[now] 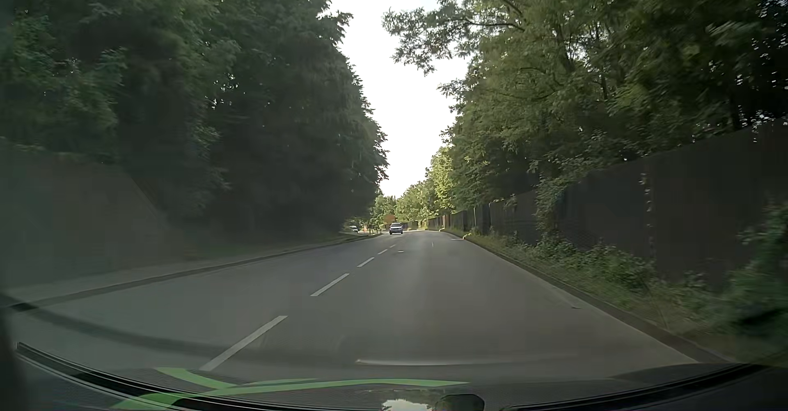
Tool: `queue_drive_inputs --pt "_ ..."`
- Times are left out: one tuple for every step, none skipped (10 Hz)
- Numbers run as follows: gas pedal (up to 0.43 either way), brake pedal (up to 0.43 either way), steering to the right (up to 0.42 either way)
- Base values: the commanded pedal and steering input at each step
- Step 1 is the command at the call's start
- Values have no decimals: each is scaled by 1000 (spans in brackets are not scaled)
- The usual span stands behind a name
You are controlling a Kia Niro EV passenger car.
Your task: Follow the waypoints while adhering to traffic rules and regulations
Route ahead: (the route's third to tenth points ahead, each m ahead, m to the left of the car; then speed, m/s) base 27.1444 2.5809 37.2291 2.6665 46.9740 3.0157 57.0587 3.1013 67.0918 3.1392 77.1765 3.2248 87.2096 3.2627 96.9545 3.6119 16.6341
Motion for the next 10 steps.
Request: queue_drive_inputs --pt "209 0 6" --pt "209 0 6" --pt "209 0 6" --pt "209 0 6" --pt "209 0 6" --pt "209 0 5" --pt "209 0 4" --pt "209 0 4" --pt "209 0 4" --pt "209 0 3"
